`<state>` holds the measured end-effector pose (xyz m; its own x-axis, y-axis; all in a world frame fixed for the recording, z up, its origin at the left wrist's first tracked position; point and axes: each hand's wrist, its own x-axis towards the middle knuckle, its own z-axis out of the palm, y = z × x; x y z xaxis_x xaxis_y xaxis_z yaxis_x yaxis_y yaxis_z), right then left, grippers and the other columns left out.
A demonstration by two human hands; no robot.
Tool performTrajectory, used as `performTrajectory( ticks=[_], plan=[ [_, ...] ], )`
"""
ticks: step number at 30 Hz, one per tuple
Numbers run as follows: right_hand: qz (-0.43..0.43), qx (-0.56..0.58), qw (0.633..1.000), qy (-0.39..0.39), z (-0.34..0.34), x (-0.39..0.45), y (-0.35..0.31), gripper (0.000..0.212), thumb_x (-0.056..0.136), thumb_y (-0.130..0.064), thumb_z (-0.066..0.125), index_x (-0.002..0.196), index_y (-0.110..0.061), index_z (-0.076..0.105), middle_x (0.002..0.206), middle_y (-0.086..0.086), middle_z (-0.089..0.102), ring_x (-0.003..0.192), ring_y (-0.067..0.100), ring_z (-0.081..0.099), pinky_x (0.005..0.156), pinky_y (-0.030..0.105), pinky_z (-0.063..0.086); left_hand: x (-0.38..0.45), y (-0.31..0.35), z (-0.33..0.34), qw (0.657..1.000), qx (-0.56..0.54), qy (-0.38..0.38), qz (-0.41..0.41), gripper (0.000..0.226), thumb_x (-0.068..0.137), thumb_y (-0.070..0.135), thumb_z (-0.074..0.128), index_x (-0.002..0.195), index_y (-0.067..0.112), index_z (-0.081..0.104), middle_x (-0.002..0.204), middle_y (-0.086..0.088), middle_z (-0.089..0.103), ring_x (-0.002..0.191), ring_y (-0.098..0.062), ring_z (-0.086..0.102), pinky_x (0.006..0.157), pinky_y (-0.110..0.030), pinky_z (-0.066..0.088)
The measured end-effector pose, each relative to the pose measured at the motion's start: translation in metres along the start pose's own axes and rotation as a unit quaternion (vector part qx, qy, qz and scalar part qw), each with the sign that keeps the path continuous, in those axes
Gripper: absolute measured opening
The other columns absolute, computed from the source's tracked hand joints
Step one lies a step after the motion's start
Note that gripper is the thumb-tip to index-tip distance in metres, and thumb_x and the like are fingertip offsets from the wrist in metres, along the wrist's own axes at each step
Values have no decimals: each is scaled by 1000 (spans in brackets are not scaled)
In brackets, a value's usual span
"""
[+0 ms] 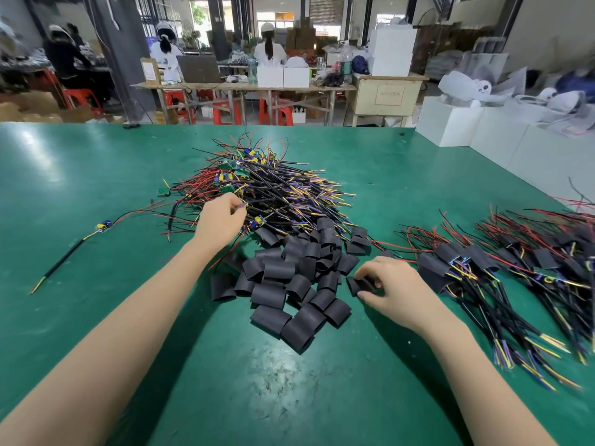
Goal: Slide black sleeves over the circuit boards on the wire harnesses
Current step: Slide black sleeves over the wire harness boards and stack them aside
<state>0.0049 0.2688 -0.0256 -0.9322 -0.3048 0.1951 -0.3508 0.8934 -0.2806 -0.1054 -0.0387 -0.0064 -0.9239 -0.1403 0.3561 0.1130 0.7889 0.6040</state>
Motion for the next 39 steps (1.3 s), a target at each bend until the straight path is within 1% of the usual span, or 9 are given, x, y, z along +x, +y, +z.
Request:
performTrajectory(
  ticks=[4,8,11,13,15,21,26,30,39],
  plan=[
    [12,4,1000,6,4,0,1,33,82,-33,69,111,-17,63,103,2,57,94,21,53,81,31,43,6,15,-29,999,27,-38,-24,29,95,27,51,77,8,66,66,-7,58,59,-23,48,63,-29,38],
    [20,-6,1000,0,4,1,2,33,81,-38,70,103,-13,70,96,4,55,90,21,53,80,33,44,-1,15,-55,999,8,-32,-1,22,86,35,71,74,16,75,54,4,55,51,-12,46,57,-26,36],
    [28,3,999,20,3,0,0,32,78,-38,73,102,-16,70,97,3,57,95,23,54,80,33,45,-16,10,-66,986,-164,-7,-15,16,84,31,73,73,21,75,42,11,48,41,-3,39,53,-22,35],
    [28,10,998,53,1,0,-1,32,77,-37,75,102,-18,70,97,1,59,95,22,55,80,34,46,-32,6,-67,961,-277,-28,-11,15,86,30,71,74,23,77,45,11,43,46,-7,35,50,-18,35],
    [24,28,995,98,0,1,-3,33,76,-35,77,103,-17,70,96,0,60,92,21,56,79,34,46,-49,2,-63,946,-320,-49,3,12,85,29,71,76,24,77,48,7,45,49,-9,36,49,-14,36],
    [-26,150,970,187,-1,1,-11,31,78,-19,78,107,-15,69,101,-2,61,94,17,59,78,38,52,-81,2,-41,947,-307,-87,22,12,86,20,71,75,19,76,53,9,57,51,-13,37,49,-17,34],
    [-91,182,961,189,1,-1,-16,27,80,-15,76,106,-15,68,98,-3,60,90,10,60,78,33,56,-87,6,-33,948,-304,-85,23,11,87,17,71,78,11,75,48,11,53,47,-8,37,48,-12,34],
    [-112,176,962,178,2,-1,-18,26,81,-14,75,106,-13,68,98,-2,60,89,13,60,78,35,54,-90,4,-31,952,-293,-86,31,12,85,18,72,74,18,76,54,11,59,47,-4,38,47,-12,34],
    [-141,171,964,149,6,-1,-21,33,80,-15,77,111,-13,67,103,1,58,91,11,58,83,29,53,-88,0,-36,948,-306,-83,20,16,85,20,72,71,26,76,49,11,53,47,-6,37,47,-12,33]
  ],
)
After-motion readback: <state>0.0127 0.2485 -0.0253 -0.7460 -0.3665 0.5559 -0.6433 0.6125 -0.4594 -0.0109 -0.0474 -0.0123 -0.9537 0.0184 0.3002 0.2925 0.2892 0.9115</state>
